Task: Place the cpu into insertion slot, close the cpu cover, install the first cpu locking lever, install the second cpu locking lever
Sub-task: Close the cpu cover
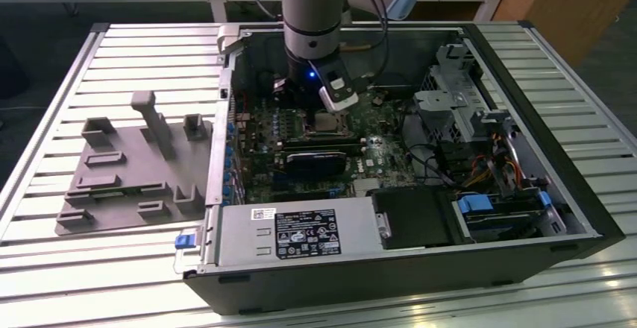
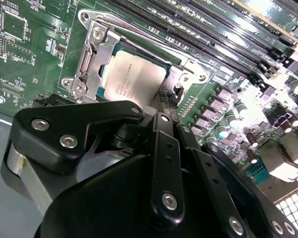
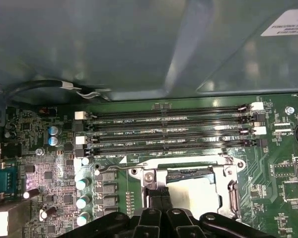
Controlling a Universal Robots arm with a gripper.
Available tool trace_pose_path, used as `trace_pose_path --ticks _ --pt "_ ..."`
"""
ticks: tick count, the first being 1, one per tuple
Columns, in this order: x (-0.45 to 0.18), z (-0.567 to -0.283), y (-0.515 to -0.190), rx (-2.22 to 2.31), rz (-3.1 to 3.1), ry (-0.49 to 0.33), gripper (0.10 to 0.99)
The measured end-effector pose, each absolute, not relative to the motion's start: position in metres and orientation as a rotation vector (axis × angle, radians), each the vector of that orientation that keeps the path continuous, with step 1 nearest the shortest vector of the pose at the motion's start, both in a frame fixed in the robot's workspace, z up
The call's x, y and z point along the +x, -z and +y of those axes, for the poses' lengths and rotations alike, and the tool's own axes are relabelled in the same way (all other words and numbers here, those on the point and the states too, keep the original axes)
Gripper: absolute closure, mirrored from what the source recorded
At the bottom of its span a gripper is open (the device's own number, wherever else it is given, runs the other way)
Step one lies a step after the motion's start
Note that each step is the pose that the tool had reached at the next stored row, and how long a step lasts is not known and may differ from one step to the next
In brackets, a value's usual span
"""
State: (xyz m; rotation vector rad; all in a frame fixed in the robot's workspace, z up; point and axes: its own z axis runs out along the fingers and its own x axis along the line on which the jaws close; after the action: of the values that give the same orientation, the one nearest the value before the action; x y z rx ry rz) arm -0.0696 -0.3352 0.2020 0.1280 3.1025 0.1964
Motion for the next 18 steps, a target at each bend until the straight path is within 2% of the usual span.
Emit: trace_pose_path --ticks 18 --pt "-0.0704 -0.3367 -0.1983 0.129 3.1 -0.237 0.98"
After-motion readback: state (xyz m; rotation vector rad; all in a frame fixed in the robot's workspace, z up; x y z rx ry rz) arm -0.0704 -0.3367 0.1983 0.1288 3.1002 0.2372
